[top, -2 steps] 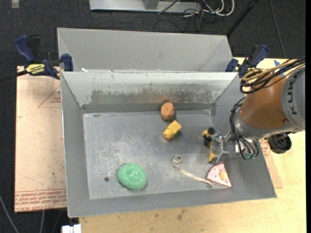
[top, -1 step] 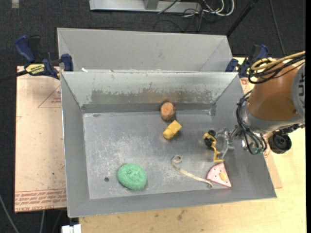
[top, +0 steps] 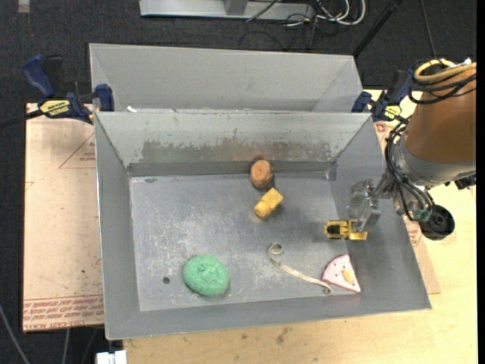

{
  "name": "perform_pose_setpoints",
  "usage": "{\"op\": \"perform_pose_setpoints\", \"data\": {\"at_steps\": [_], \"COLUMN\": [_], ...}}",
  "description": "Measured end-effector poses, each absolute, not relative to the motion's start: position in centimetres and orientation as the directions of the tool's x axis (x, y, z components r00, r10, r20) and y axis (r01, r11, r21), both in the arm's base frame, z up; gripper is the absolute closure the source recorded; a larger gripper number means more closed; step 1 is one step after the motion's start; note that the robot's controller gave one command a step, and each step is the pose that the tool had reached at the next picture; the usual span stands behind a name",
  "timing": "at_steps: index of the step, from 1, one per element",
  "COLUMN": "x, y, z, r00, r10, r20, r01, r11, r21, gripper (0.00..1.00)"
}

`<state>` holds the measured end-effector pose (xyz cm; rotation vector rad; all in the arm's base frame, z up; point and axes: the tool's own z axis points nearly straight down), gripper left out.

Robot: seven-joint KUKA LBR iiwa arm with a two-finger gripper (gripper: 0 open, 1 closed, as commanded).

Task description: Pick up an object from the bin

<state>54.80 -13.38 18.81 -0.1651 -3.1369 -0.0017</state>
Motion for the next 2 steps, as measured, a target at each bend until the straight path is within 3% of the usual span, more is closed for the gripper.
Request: {"op": "perform_pose_setpoints", "data": {"at_steps": [1, 2], "x": [58.6, 56.2], "y": [-13.0, -12.6], "z": [17.7, 18.6], "r00": [-0.992, -0.998], "r10": [0.122, 0.064], "r20": [-0.019, 0.011], "r01": [0.122, 0.064], "r11": [0.993, 0.998], "r21": [-0.001, 0.003], "gripper": [1.0, 1.0]}}
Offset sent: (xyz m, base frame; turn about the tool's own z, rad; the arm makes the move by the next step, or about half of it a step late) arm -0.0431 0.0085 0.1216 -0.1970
